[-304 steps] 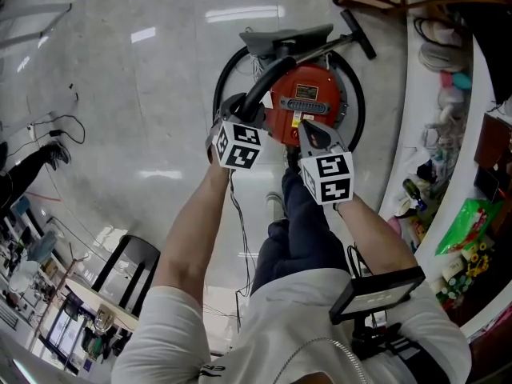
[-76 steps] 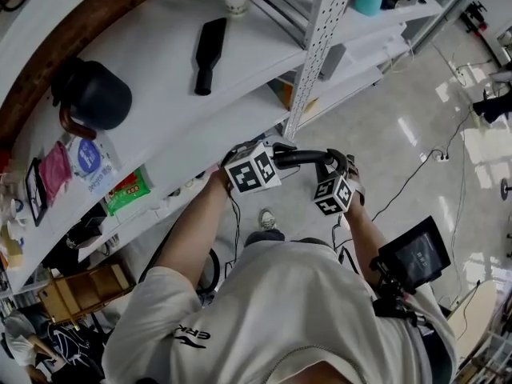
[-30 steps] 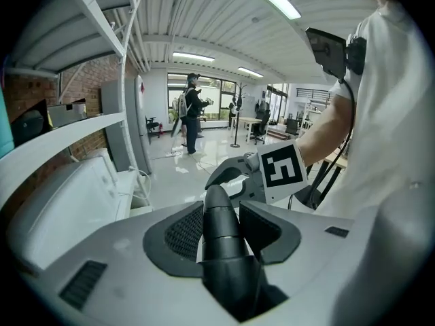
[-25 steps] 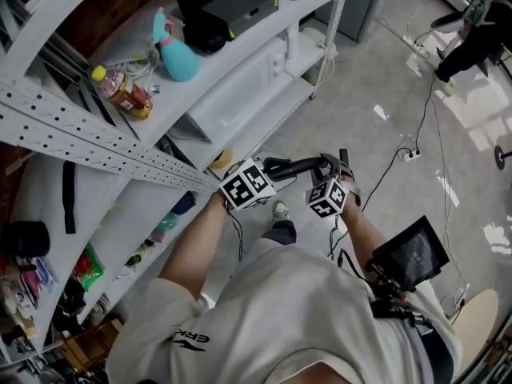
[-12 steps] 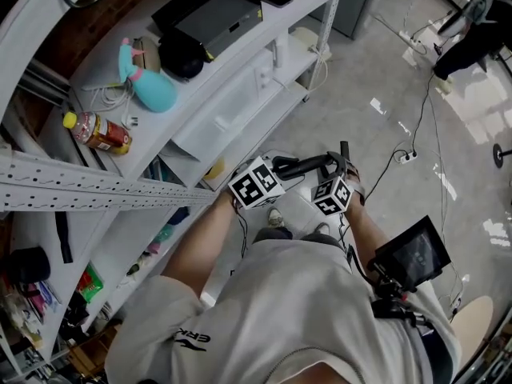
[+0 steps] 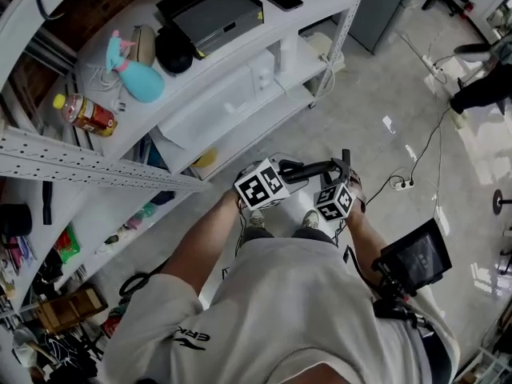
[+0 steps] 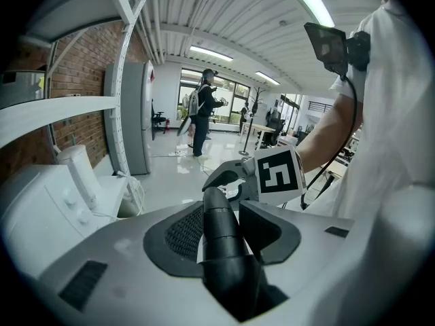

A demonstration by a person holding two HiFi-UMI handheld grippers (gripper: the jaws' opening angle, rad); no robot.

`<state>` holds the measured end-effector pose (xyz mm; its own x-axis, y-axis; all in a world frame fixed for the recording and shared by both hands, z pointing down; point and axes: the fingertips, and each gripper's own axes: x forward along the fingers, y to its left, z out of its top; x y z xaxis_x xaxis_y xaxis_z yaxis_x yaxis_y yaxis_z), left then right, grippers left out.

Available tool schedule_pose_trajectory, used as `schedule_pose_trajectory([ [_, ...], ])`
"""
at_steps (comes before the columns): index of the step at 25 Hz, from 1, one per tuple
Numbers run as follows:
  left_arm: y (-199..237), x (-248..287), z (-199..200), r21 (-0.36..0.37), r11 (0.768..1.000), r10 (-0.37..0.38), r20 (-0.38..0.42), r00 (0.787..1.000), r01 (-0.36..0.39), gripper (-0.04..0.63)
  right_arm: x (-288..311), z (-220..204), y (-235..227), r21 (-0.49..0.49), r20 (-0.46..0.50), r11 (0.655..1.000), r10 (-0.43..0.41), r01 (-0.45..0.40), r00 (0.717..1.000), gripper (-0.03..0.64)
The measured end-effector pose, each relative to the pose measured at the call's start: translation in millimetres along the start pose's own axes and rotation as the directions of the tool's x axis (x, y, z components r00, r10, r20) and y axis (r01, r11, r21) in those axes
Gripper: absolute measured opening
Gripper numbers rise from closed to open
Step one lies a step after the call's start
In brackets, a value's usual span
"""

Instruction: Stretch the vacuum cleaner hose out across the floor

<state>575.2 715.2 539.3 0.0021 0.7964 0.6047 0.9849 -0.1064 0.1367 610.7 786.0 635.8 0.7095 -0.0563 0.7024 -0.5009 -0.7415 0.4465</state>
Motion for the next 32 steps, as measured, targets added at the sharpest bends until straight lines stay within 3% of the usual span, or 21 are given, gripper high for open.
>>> schedule_pose_trajectory([
  [13, -30.4, 76.0, 43.7, -0.115, 0.981, 0.159, 0.025, 0.987, -0.156, 0.163, -2.1, -59.6, -55.9, -0.123, 0.066, 0.989, 0.094, -0.085, 0.993, 0.160],
  [24, -61.9, 86.2, 50.0, -0.099, 0.976, 0.201, 0.036, 0.979, -0.196, 0.161, -25.8, -76.8, -56.4, -0.141, 0.094, 0.988, 0.081, -0.068, 0.992, 0.160],
  [32, -53.0, 124.7, 71.4, -0.117, 0.966, 0.232, 0.014, 0.973, -0.229, 0.158, -13.1, -103.5, -87.4, -0.169, 0.111, 0.979, 0.134, -0.114, 0.985, 0.160],
])
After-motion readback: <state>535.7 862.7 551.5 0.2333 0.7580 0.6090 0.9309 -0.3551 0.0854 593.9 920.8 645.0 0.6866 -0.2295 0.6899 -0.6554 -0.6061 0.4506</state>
